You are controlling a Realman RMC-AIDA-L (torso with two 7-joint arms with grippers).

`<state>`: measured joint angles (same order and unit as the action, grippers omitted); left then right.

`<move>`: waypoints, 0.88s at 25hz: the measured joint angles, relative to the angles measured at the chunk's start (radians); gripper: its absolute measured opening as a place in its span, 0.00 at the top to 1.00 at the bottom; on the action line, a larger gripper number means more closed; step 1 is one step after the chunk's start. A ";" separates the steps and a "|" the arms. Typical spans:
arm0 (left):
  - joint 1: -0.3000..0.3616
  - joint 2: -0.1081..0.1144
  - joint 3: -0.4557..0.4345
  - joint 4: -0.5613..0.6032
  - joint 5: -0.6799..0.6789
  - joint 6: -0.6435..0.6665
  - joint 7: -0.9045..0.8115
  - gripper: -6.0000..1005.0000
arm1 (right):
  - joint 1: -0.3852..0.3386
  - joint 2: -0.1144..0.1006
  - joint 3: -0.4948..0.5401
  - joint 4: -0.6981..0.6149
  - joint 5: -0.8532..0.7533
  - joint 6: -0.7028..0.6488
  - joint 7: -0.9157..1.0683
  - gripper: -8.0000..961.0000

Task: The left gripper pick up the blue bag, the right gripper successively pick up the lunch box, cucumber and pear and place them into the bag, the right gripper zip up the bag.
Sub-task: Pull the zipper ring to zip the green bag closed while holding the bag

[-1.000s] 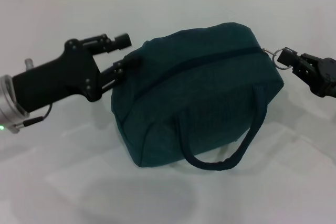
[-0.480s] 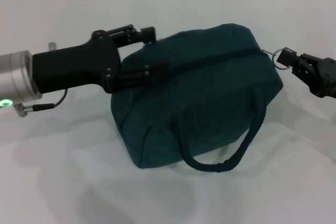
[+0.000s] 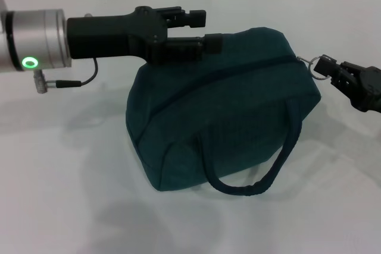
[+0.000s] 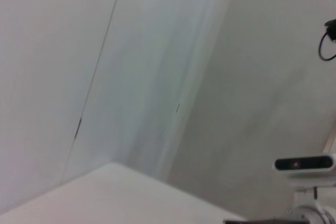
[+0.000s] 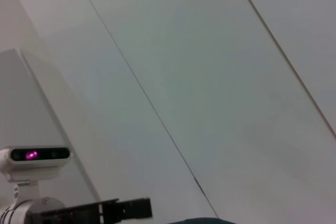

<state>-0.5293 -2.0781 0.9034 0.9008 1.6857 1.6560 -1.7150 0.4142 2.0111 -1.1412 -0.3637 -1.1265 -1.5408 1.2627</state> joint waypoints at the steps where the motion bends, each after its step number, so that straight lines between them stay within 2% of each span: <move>1: -0.007 0.000 0.000 0.016 0.024 -0.004 -0.034 0.24 | 0.000 0.000 0.000 0.000 0.001 0.000 0.000 0.98; 6: -0.046 -0.005 0.001 0.080 0.182 -0.013 -0.195 0.24 | 0.000 0.000 0.000 0.000 0.001 0.000 0.000 0.98; 10: -0.078 -0.005 0.002 0.085 0.246 -0.015 -0.286 0.24 | 0.001 0.000 0.000 0.000 0.002 0.000 0.000 0.98; 19: -0.108 -0.003 0.003 0.086 0.272 -0.016 -0.363 0.25 | 0.006 -0.001 0.001 0.000 0.004 0.010 0.000 0.98; 22: -0.111 0.001 0.003 0.086 0.268 -0.014 -0.364 0.29 | 0.007 -0.001 0.011 0.000 0.005 0.012 -0.001 0.98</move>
<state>-0.6406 -2.0770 0.9059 0.9872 1.9541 1.6418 -2.0788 0.4210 2.0100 -1.1306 -0.3640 -1.1211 -1.5291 1.2620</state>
